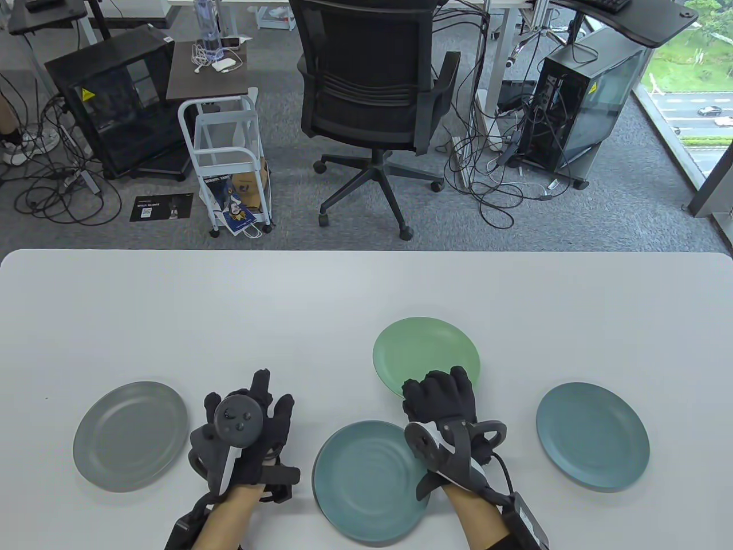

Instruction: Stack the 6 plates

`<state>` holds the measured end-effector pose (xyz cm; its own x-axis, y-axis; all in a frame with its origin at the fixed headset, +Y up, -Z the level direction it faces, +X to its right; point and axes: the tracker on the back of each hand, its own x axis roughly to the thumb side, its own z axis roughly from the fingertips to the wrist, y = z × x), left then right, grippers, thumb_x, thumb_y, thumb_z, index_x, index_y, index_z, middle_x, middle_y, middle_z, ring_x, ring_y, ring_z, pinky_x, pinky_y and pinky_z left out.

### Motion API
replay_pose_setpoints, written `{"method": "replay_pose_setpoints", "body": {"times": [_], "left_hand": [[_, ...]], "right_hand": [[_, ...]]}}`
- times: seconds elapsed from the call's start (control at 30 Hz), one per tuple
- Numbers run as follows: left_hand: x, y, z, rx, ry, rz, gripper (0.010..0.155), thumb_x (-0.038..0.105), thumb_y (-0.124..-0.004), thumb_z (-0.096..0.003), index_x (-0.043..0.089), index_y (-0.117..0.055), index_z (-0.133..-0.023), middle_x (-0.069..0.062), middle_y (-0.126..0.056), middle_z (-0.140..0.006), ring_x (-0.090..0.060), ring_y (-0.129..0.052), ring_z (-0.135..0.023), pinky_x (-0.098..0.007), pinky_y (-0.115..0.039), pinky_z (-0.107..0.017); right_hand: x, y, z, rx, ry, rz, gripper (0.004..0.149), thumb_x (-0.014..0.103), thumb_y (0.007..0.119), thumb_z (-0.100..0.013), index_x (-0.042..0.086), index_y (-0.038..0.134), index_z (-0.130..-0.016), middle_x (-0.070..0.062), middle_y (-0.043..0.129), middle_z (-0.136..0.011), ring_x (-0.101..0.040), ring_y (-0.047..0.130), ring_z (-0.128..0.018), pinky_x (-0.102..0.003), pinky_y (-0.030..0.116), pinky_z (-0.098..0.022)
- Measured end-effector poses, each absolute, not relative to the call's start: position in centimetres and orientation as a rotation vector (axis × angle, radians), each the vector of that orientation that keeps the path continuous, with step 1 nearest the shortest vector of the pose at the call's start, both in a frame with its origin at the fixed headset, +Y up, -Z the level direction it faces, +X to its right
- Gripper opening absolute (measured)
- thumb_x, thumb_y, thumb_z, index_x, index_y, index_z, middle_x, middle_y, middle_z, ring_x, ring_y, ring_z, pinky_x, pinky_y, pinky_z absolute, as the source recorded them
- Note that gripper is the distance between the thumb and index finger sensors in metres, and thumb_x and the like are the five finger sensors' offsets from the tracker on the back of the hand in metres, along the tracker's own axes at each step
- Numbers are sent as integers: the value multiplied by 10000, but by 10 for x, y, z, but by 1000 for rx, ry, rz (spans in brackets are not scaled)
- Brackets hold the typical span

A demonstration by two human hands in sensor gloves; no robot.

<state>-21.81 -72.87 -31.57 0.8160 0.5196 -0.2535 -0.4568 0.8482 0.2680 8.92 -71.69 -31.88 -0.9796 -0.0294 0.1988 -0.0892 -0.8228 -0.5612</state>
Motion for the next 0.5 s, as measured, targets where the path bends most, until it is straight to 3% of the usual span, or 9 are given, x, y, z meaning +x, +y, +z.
{"method": "replay_pose_setpoints", "body": {"times": [0.5], "left_hand": [[-228, -726, -315, 183, 337, 747, 743, 620, -744, -355, 332, -552, -1012, 104, -992, -766, -137, -832, -896, -477, -358, -848]], "right_hand": [[54, -708, -301, 568, -965, 2887, 379, 450, 978, -381, 324, 879, -725, 124, 954, -652, -133, 873, -808, -502, 582, -760]]}}
